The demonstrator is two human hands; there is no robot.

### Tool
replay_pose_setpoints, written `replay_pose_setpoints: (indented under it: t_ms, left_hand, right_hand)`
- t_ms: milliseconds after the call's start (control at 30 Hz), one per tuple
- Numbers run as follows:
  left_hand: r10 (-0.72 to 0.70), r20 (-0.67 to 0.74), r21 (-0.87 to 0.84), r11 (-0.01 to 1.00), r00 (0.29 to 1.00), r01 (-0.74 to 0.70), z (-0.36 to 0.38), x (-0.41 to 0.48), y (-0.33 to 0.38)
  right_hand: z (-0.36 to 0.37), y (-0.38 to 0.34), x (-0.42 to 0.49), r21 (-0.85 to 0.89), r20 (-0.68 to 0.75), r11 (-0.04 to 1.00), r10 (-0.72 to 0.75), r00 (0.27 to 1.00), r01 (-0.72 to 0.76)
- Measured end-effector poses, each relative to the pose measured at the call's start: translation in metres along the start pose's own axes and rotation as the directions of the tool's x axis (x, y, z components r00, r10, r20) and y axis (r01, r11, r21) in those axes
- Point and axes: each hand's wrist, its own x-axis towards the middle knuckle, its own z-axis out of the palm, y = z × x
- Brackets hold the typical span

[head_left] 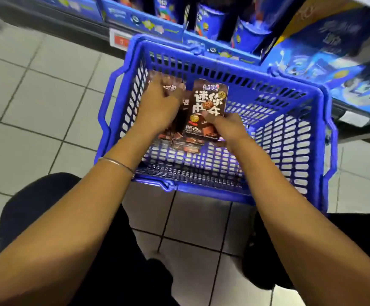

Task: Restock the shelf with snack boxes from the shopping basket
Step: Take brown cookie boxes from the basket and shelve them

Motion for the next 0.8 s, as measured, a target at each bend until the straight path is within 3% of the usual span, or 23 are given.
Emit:
replay_pose_setpoints:
  t_ms: [67, 167, 233, 300, 467, 667, 800]
  left_hand:
    - [-0.071, 0.045, -0.072, 0.995, 0.996, 0.074, -0.001, 0.002, 0.0]
    - [-0.259, 0.195, -0.174, 0.94, 0.946, 0.293, -0.002, 0.003, 0.013]
    - [-0.273, 0.357, -0.322, 0.862, 0.893, 0.392, -0.005, 0.0, 0.024]
    - [-0.238, 0.412, -0.439, 0.794, 0.879, 0.42, -0.01, -0.005, 0.028]
    - [-0.219, 0.25, -0.487, 0.813, 0.943, 0.318, -0.024, 0.002, 0.021]
    - [-0.182, 0.199, -0.52, 0.814, 0.963, 0.261, -0.044, 0.004, 0.023]
    - [-0.171, 0.187, -0.532, 0.81, 0.967, 0.246, -0.043, 0.002, 0.027]
  right_hand:
    - [-0.008, -0.011, -0.011, 0.04, 0.028, 0.998, -0.041, 0.999, 0.04]
    - [-0.011, -0.029, -0.031, 0.112, 0.117, 0.988, -0.12, 0.986, 0.107]
    - [-0.007, -0.043, -0.043, 0.108, 0.181, 0.985, -0.156, 0.971, 0.138]
    - [0.001, -0.054, -0.053, 0.041, 0.209, 0.984, -0.176, 0.962, 0.171]
    - [0.021, -0.061, -0.055, 0.003, 0.194, 0.962, -0.267, 0.944, 0.272]
    - [0.024, -0.044, -0.035, 0.208, 0.098, 0.977, 0.018, 0.995, -0.038]
    - [0.048, -0.03, -0.023, 0.06, 0.101, 0.998, 0.012, 0.995, -0.018]
